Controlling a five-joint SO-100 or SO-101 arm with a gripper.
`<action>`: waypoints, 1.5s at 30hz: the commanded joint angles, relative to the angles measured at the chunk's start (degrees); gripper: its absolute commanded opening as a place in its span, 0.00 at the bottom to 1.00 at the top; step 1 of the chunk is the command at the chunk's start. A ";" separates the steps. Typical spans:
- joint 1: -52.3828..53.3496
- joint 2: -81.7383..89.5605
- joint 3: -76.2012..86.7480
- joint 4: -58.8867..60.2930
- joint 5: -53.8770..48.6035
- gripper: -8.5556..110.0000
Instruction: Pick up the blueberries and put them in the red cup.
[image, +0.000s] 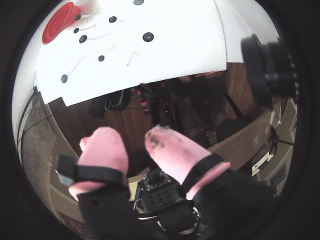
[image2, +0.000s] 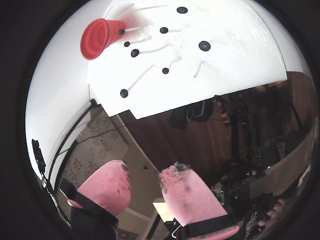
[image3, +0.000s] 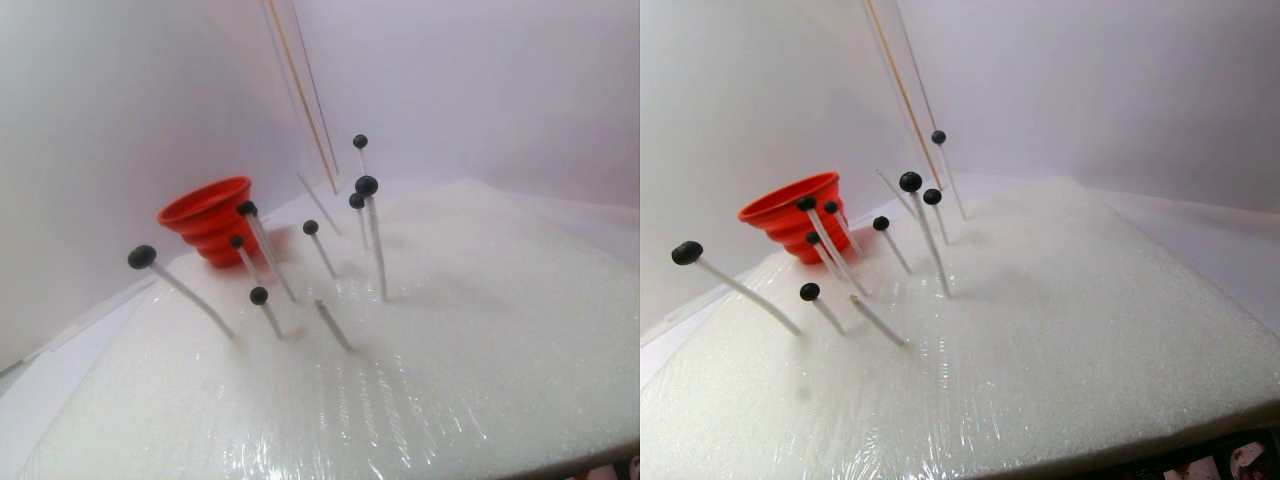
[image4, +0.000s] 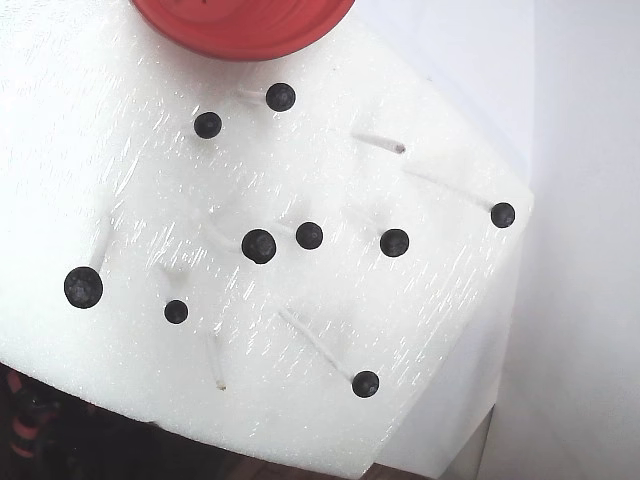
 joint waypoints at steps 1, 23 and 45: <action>0.44 0.44 0.70 -1.67 -3.52 0.17; 8.88 -0.35 10.46 -13.01 -25.22 0.17; 10.37 -4.75 17.49 -26.81 -35.16 0.17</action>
